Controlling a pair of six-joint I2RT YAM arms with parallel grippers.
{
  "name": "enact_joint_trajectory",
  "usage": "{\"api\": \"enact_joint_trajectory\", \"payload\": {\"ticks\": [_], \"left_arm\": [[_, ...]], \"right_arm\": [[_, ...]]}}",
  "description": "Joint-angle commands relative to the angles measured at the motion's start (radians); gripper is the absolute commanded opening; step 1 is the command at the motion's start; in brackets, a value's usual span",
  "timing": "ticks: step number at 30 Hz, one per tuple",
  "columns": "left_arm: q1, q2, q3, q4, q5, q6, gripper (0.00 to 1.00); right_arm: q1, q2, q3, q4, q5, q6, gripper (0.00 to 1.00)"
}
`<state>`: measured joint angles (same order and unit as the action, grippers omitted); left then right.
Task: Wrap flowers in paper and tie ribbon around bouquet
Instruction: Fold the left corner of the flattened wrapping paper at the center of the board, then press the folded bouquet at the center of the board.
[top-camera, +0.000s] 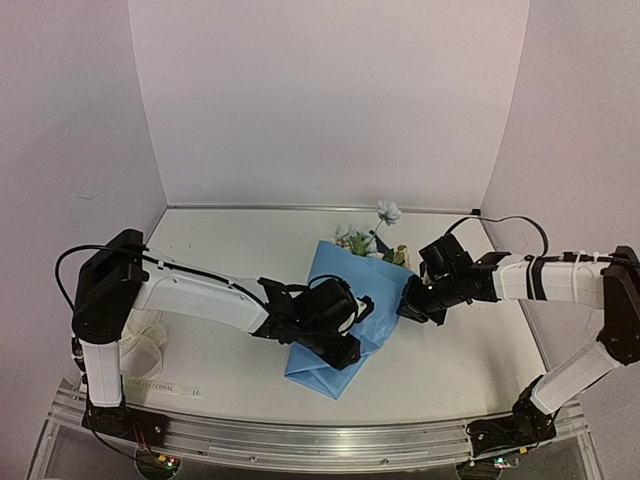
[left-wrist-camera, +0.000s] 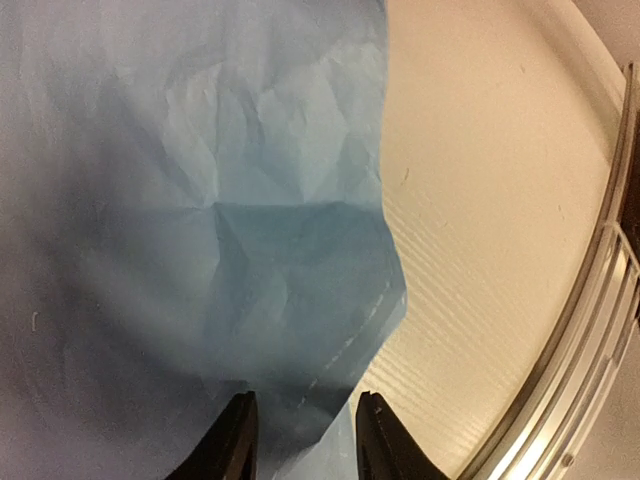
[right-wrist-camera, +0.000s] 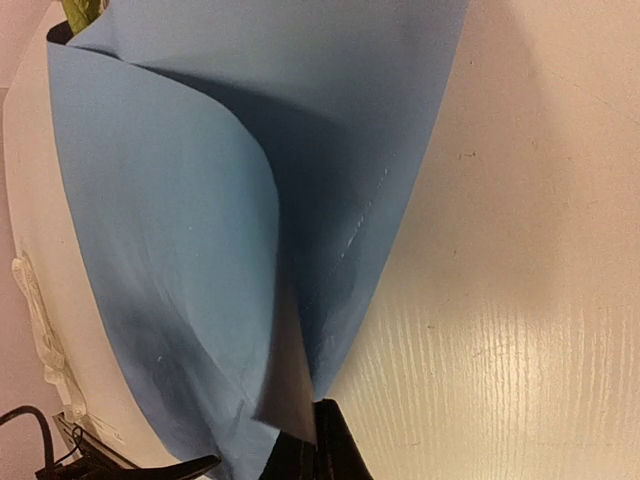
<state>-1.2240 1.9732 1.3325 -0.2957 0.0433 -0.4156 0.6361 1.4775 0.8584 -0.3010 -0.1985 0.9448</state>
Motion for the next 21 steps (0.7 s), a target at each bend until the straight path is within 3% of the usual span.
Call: {"api": "enact_joint_trajectory", "payload": {"ticks": [1, 5, 14, 21], "left_arm": [[-0.002, -0.113, -0.042, 0.033, 0.0, 0.014, 0.46], [0.0, -0.173, -0.091, 0.046, -0.011, 0.015, 0.5], [0.06, -0.15, -0.182, 0.069, 0.0, 0.019, 0.23], [0.081, -0.129, -0.264, 0.124, 0.009, -0.003, 0.19]], "right_arm": [[-0.047, 0.054, 0.061, 0.012, -0.048, -0.017, 0.0], [-0.074, 0.11, 0.098, 0.01, -0.101, -0.021, 0.0], [-0.098, 0.204, 0.169, -0.009, -0.141, -0.047, 0.0], [-0.102, 0.241, 0.175, -0.03, -0.141, -0.05, 0.0]]}}
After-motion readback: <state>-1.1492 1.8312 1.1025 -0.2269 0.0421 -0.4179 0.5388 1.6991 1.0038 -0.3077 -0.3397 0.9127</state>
